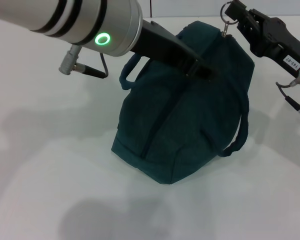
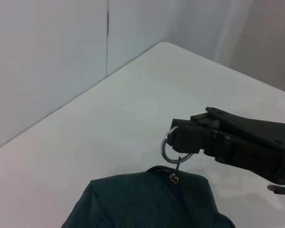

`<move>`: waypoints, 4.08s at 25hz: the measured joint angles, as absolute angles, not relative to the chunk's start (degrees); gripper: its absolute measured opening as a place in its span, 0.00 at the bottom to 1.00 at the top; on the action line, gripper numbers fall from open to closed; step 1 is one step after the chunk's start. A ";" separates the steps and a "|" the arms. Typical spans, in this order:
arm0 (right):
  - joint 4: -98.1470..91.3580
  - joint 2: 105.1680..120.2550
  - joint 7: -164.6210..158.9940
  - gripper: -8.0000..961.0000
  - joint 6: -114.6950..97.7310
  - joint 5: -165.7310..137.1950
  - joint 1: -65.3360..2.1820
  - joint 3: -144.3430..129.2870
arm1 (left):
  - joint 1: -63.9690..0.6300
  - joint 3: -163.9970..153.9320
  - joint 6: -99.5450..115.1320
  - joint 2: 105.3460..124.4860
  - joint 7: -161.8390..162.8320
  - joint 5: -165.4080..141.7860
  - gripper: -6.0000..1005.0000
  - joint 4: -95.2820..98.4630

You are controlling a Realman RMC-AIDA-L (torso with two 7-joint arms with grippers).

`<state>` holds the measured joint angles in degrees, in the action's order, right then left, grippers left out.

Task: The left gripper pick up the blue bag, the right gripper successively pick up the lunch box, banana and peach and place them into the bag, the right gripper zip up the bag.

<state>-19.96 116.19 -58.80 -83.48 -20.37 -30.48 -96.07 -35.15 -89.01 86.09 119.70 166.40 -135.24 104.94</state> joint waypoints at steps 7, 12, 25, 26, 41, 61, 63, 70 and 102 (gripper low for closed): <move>-19.95 116.19 -58.80 0.15 -83.48 -20.33 -30.50 -96.06 | -33.80 -92.94 83.83 119.64 163.90 -138.61 0.60 105.68; -19.97 116.07 -58.94 0.15 -83.48 -20.44 -30.62 -96.06 | -33.45 -94.78 83.00 119.64 162.15 -140.68 0.49 105.90; -20.01 116.09 -59.04 0.16 -83.41 -20.44 -30.48 -96.06 | -33.26 -94.49 82.07 119.70 159.74 -140.97 0.10 105.94; -20.01 116.09 -59.04 0.16 -83.38 -20.39 -30.37 -96.03 | -33.20 -94.48 81.89 119.70 159.58 -140.97 0.07 105.95; -14.23 115.59 -58.27 0.16 -78.18 -17.28 -29.25 -92.89 | -30.56 -94.13 80.67 119.70 156.41 -138.94 0.05 110.58; -13.96 115.73 -58.72 0.17 -71.71 -17.46 -29.40 -92.49 | -28.70 -91.40 77.04 119.70 152.55 -134.88 0.05 107.65; -13.92 115.68 -58.68 0.17 -72.89 -17.43 -29.22 -92.47 | -28.70 -91.39 75.08 119.70 152.05 -134.96 0.05 105.44; -14.03 115.60 -58.09 0.25 -74.88 -17.06 -26.91 -91.70 | -29.23 -89.85 68.48 119.70 150.83 -135.17 0.05 96.84; -14.10 107.52 -46.31 0.91 -105.96 -42.13 -20.98 -90.46 | -13.86 -60.23 93.74 119.36 93.20 -87.85 0.81 66.16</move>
